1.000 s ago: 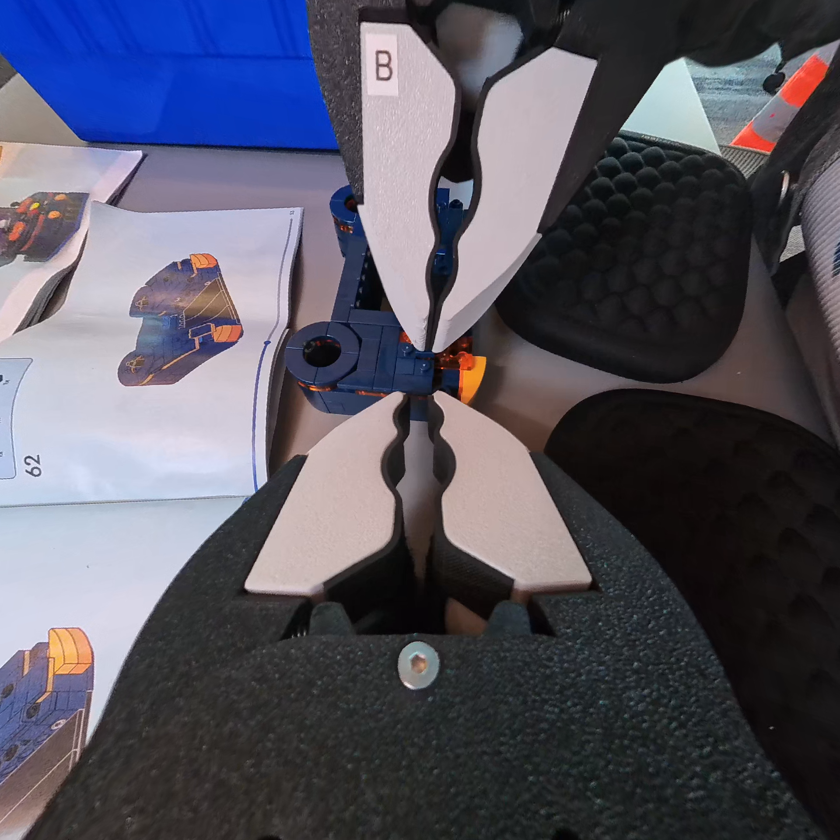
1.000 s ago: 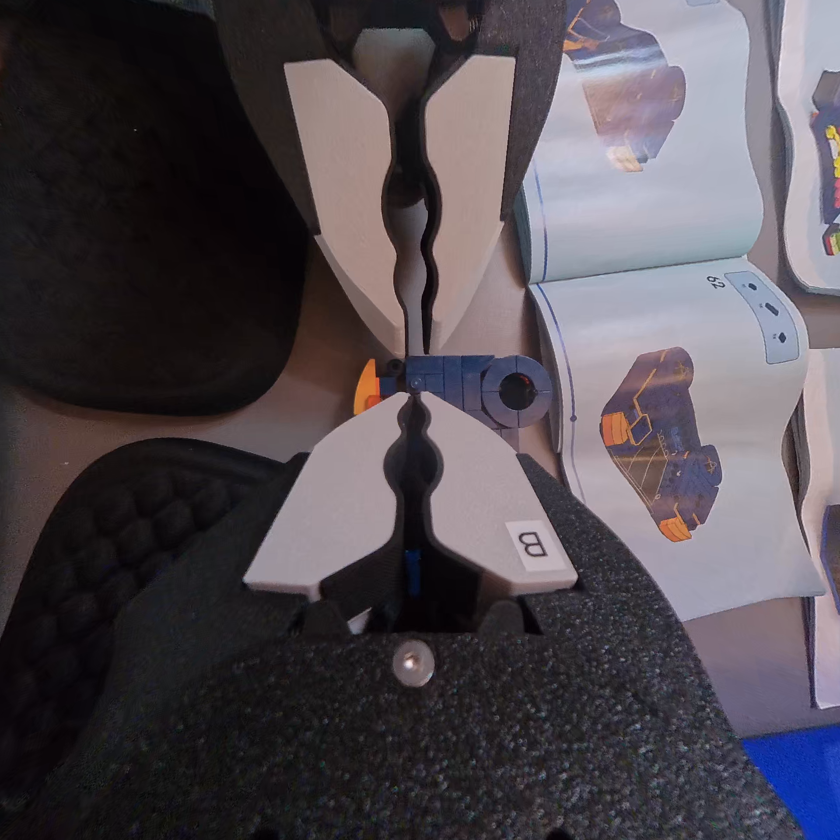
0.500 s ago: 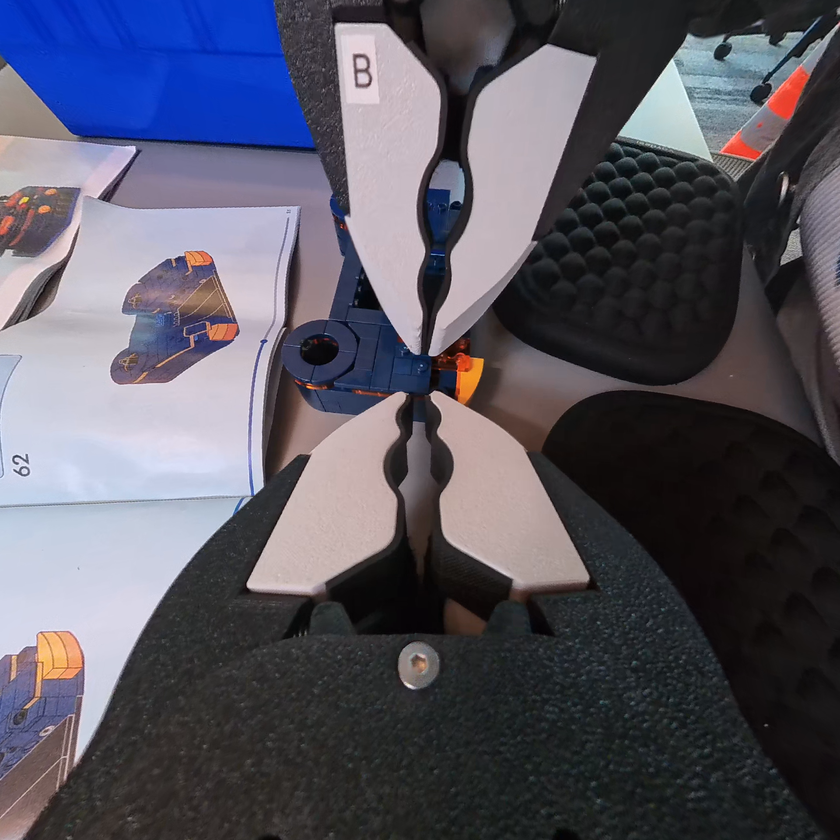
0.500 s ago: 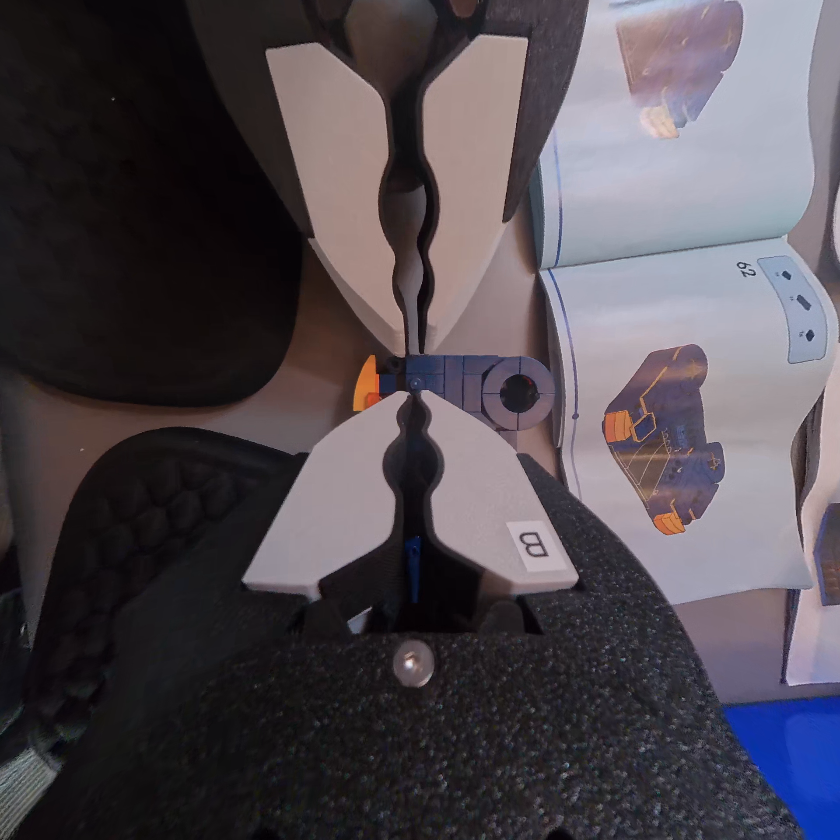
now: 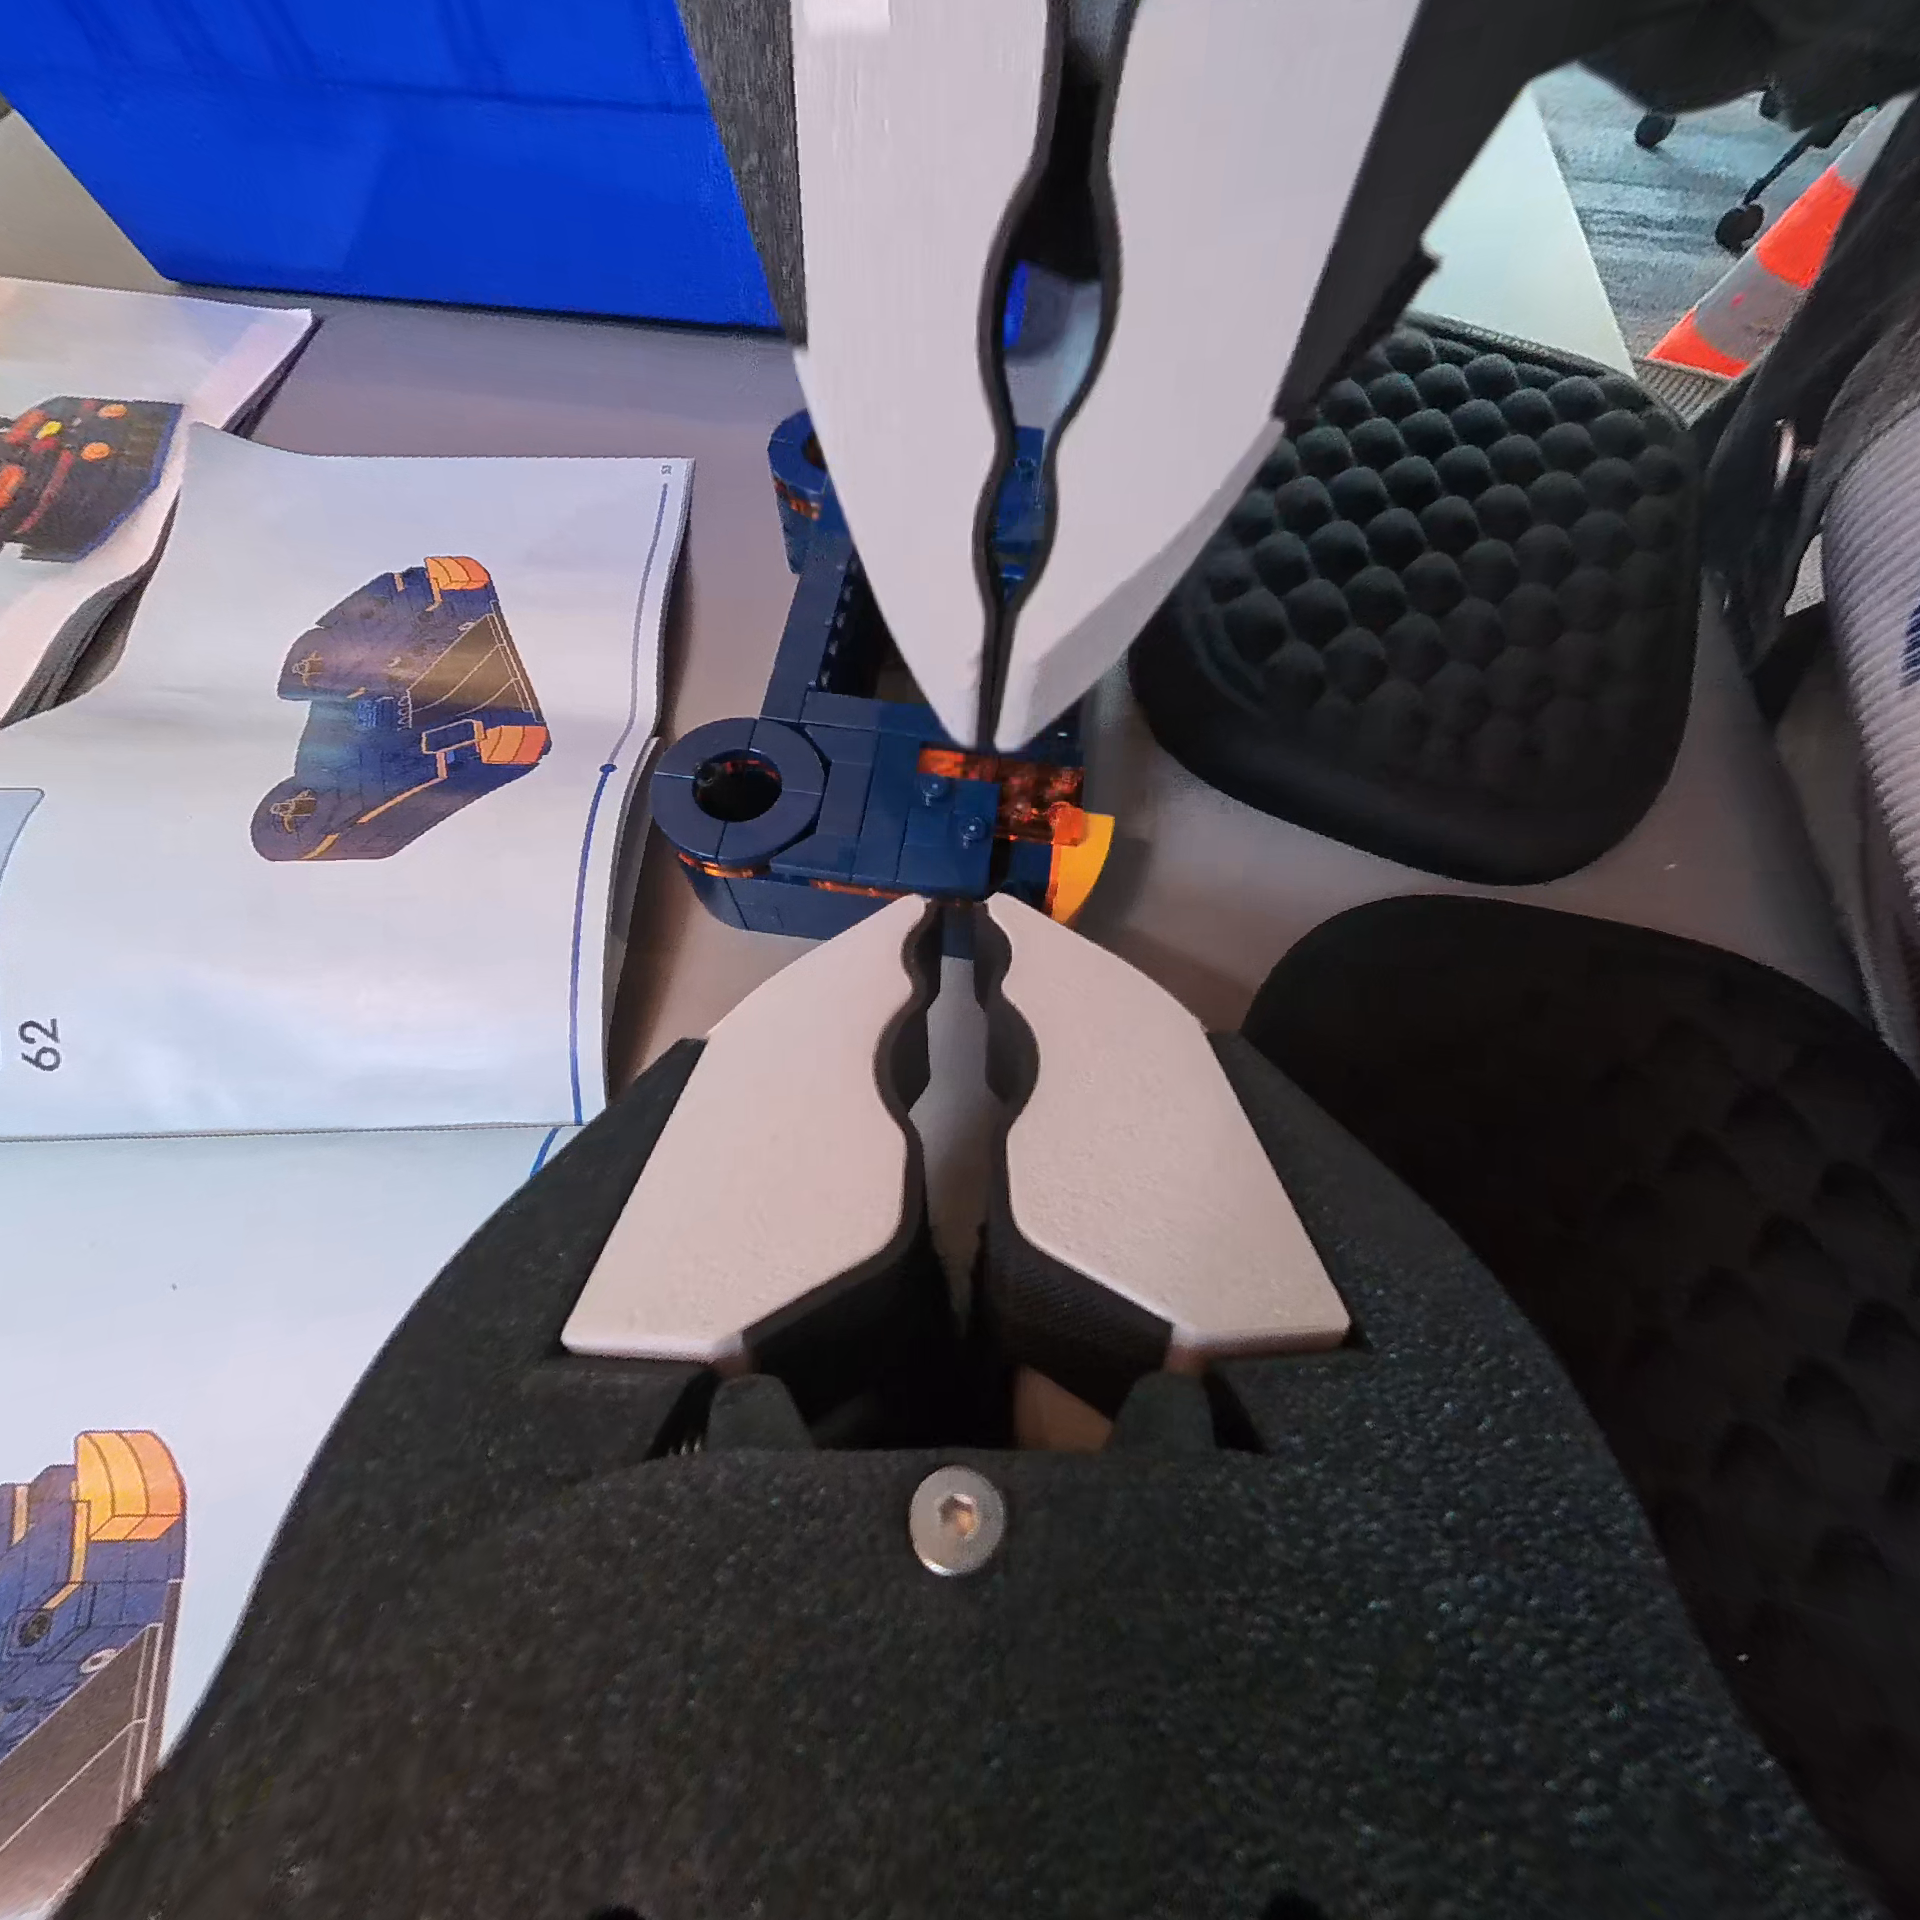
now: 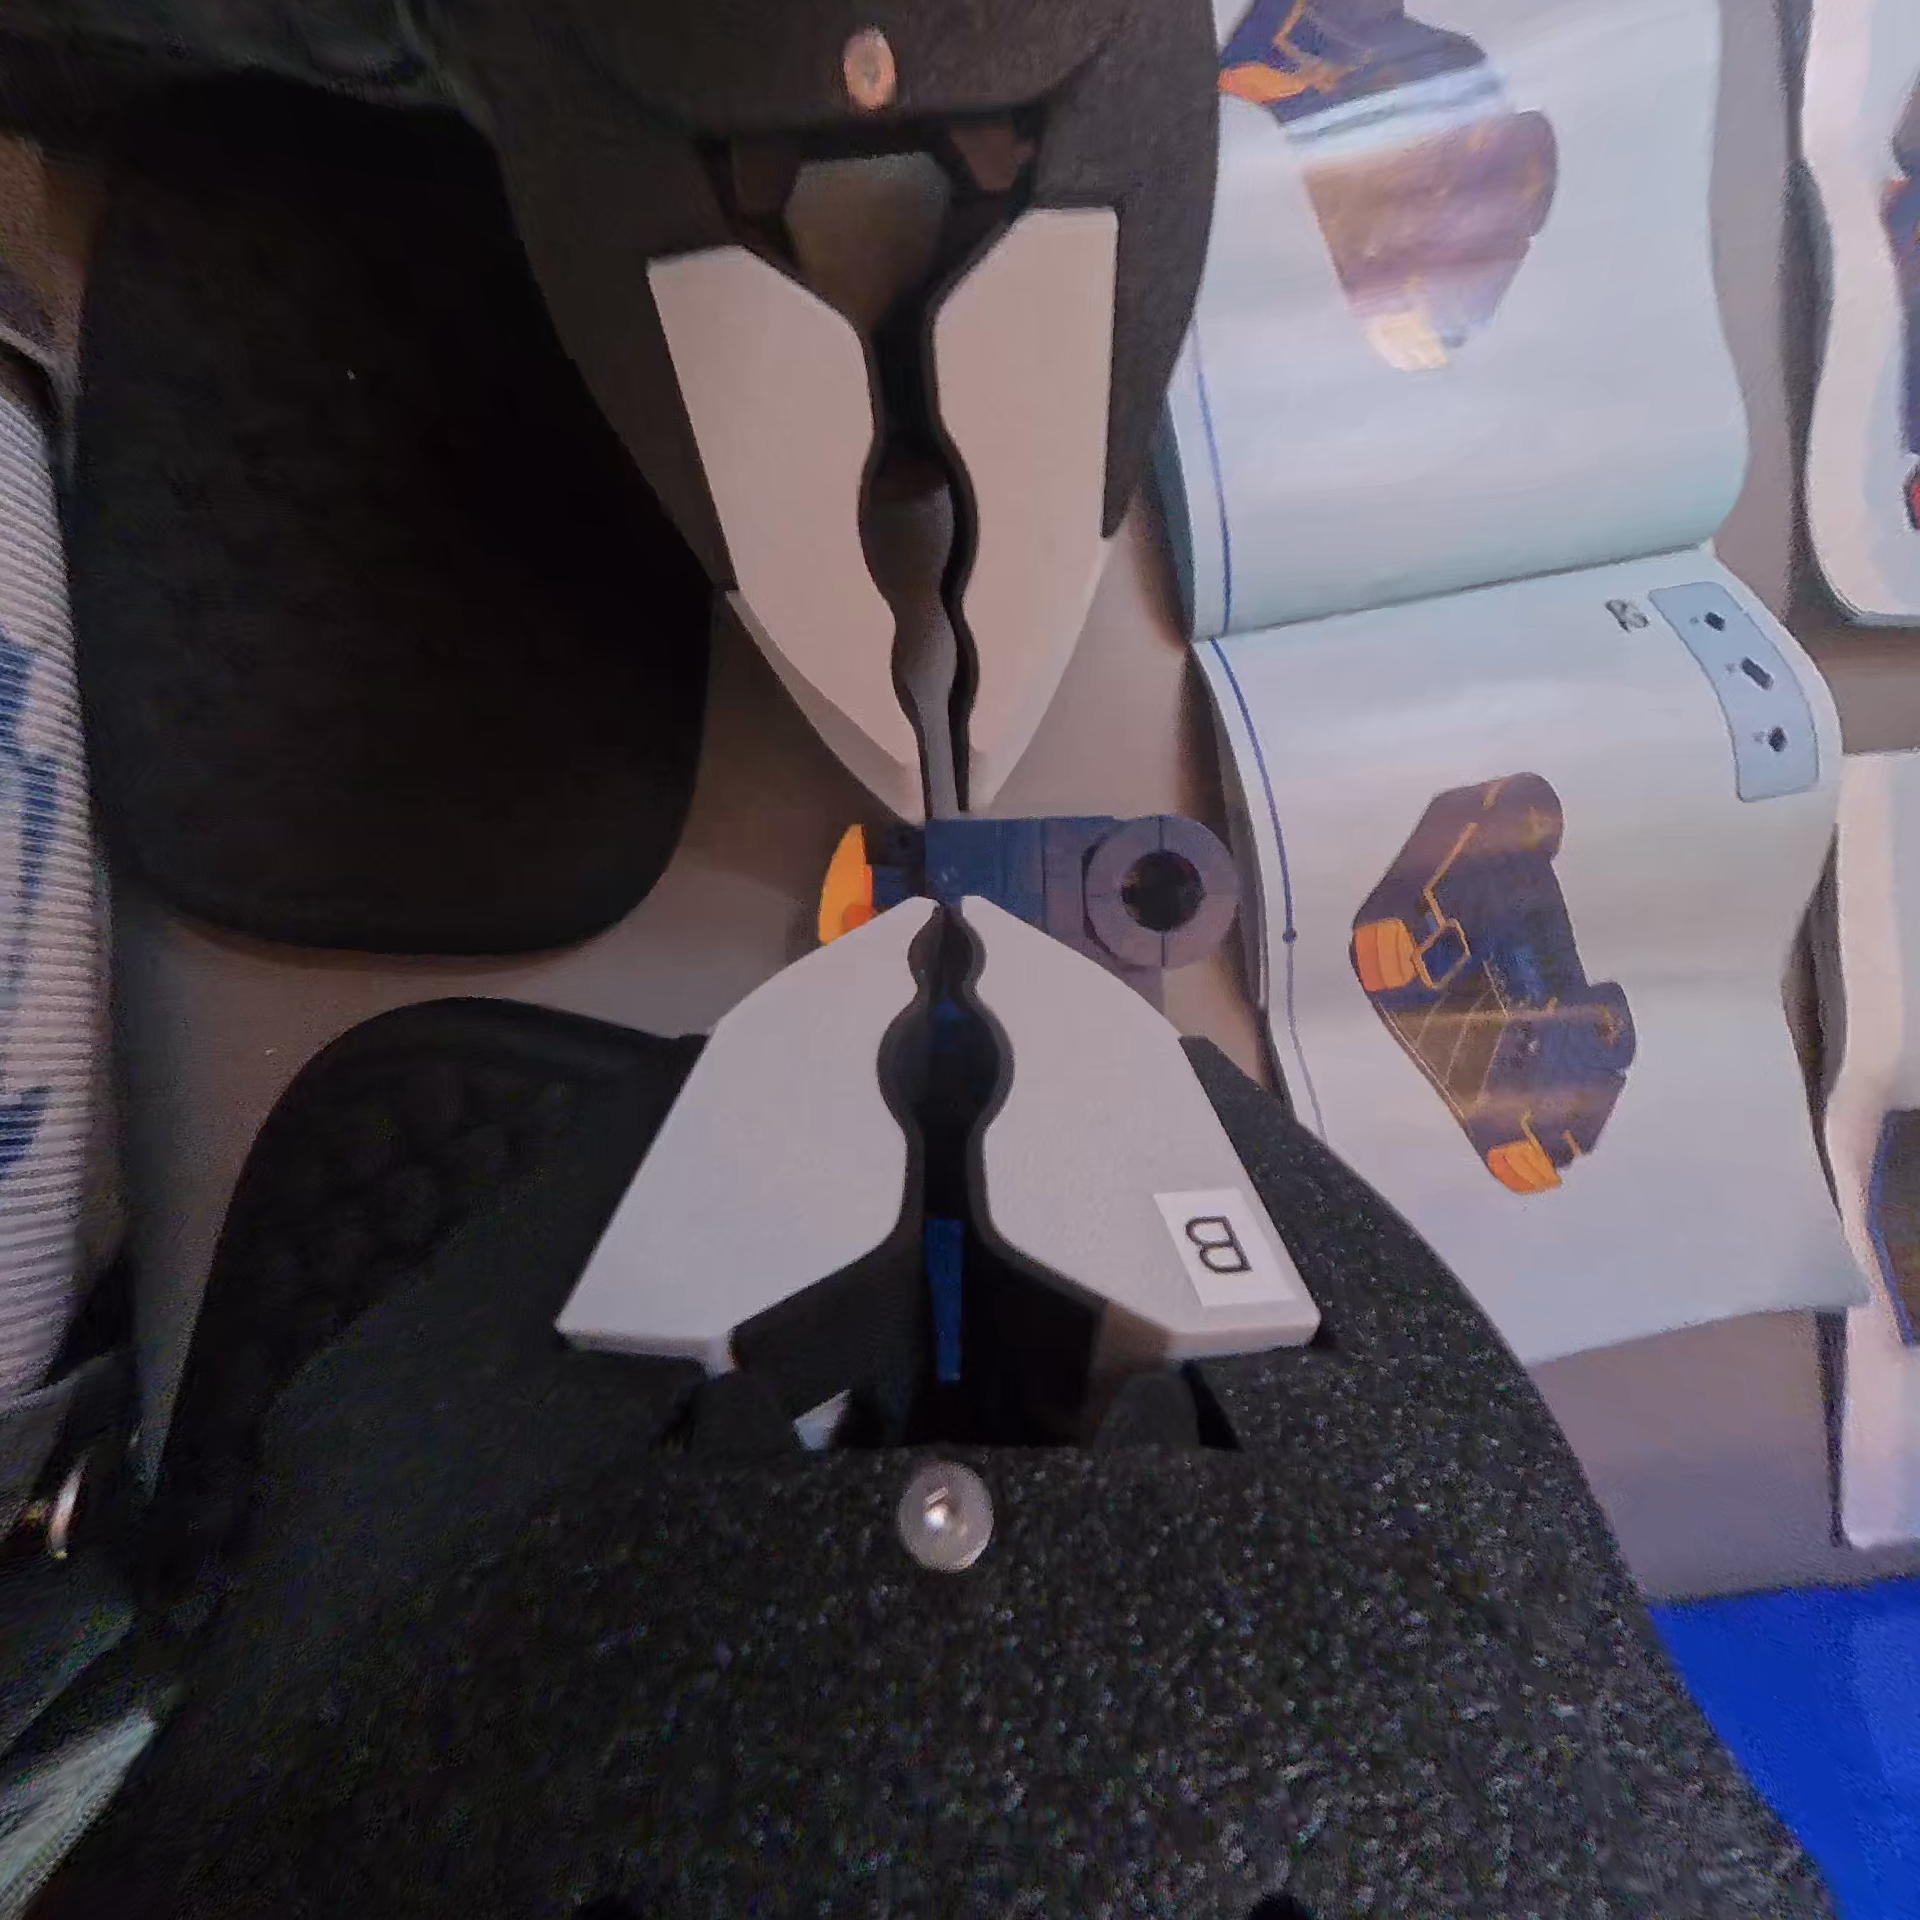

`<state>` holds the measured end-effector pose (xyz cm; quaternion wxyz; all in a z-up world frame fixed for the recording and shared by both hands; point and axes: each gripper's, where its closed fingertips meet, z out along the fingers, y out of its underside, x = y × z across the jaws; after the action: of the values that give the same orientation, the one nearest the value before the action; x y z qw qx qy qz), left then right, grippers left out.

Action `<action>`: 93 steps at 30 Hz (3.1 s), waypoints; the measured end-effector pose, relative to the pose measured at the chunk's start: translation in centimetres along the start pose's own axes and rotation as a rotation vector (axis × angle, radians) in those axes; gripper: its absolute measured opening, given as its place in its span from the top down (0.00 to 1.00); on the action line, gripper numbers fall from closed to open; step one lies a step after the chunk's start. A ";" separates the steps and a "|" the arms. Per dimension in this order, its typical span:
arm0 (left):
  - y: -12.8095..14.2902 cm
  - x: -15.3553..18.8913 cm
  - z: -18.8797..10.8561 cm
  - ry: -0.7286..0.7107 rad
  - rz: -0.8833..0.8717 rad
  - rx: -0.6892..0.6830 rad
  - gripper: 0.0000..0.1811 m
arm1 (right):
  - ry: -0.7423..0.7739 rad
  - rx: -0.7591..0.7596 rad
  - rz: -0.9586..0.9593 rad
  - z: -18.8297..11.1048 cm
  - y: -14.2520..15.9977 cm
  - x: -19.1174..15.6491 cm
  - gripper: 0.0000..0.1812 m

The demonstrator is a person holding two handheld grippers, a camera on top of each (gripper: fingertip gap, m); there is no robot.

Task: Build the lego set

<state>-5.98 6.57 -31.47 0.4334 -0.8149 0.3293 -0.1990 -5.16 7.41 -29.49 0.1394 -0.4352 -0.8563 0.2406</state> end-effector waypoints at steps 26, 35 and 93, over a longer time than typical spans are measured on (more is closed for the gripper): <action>0.2 0.1 0.2 -0.001 0.016 -0.014 0.98 | -0.040 -0.150 0.074 1.4 1.0 -0.3 1.00; 0.2 0.1 0.2 0.003 0.008 -0.014 0.98 | -0.053 -0.169 0.083 1.4 1.0 -0.3 1.00; -5.1 0.6 -7.4 0.046 0.045 0.648 0.99 | 0.043 -0.345 0.088 -9.8 22.0 9.3 0.94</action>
<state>-8.24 3.99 -23.14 0.6670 -0.6224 0.2766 -0.3020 8.73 28.97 -32.62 0.0704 -0.4947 -0.8618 0.0868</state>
